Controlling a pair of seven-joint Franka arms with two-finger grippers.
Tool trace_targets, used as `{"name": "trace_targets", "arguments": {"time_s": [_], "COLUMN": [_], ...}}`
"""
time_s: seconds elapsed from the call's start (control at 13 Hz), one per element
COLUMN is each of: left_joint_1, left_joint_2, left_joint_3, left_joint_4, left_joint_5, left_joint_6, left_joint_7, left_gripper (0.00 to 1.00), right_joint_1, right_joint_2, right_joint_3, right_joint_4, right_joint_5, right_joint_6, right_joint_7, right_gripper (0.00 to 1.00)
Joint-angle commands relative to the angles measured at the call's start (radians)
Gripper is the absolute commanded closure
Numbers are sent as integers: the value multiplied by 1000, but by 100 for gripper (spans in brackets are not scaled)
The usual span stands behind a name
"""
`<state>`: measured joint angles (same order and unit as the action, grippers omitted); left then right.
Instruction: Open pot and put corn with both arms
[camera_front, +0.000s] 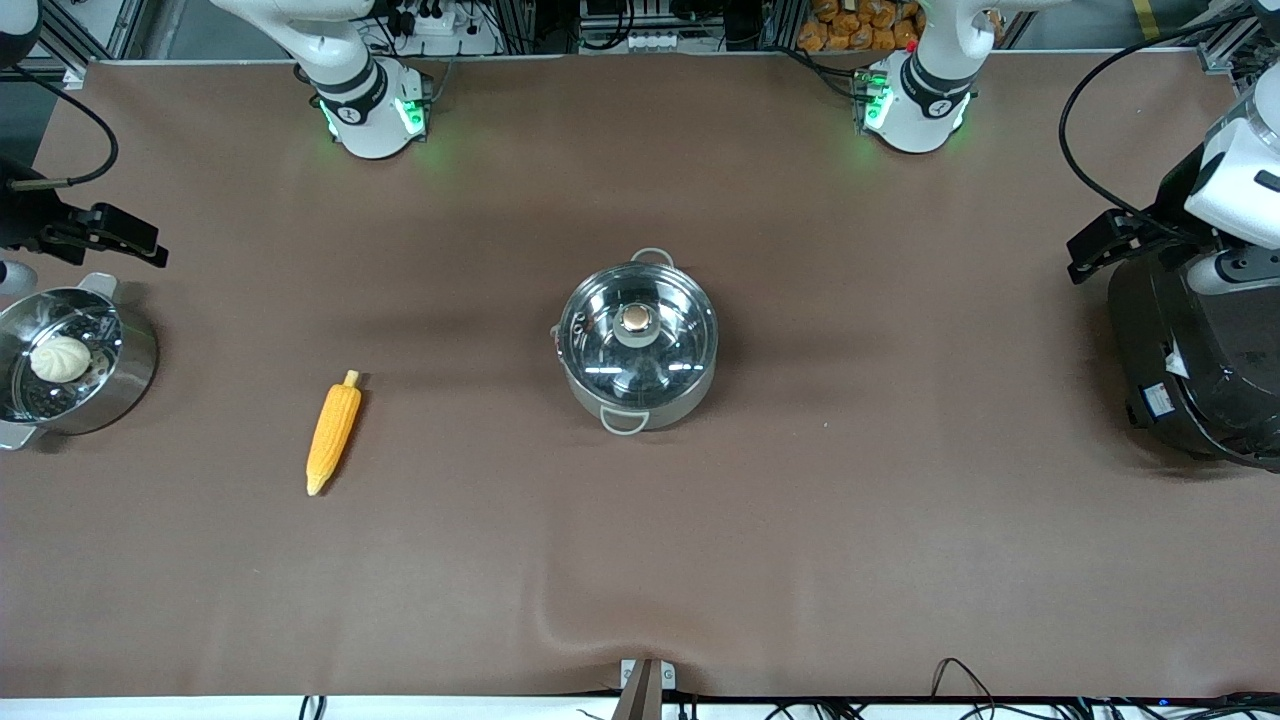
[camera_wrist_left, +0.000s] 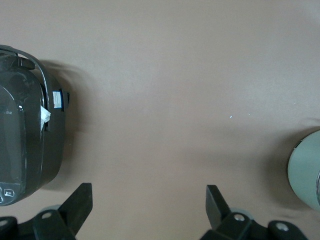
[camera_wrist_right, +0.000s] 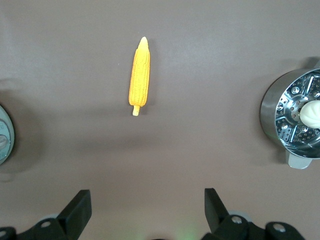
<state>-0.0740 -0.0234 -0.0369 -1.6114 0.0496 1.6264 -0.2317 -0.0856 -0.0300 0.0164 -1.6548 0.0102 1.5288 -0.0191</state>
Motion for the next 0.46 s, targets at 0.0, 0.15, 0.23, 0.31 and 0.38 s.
{"name": "trace_targets", "arguments": {"time_s": [0.0,0.15,0.23,0.31,0.38], "left_joint_1": [13,13,13,11,-6], "left_joint_2": [3,5,5,11,17], "left_joint_3": [-8,-9,-8,-9,-11], "left_joint_4": [21,22,22,24,25], "left_joint_5": [10,9,9,9,4], "left_joint_6": [-22,-22,-20,-20,-22], "left_joint_7": [14,14,24,23,15], "left_gripper": [0,0,0,0,0], "right_joint_1": [-5,-5,-5,-5,-5], "right_joint_2": [-16,-16,-16,-16,-16], "right_joint_3": [5,5,5,5,5], "right_joint_4": [-17,-17,-17,-17,-17], "right_joint_5": [4,4,4,4,4], "right_joint_6": [8,8,8,8,7], "right_joint_7": [-10,-10,-10,-10,-10], "right_gripper": [0,0,0,0,0]}}
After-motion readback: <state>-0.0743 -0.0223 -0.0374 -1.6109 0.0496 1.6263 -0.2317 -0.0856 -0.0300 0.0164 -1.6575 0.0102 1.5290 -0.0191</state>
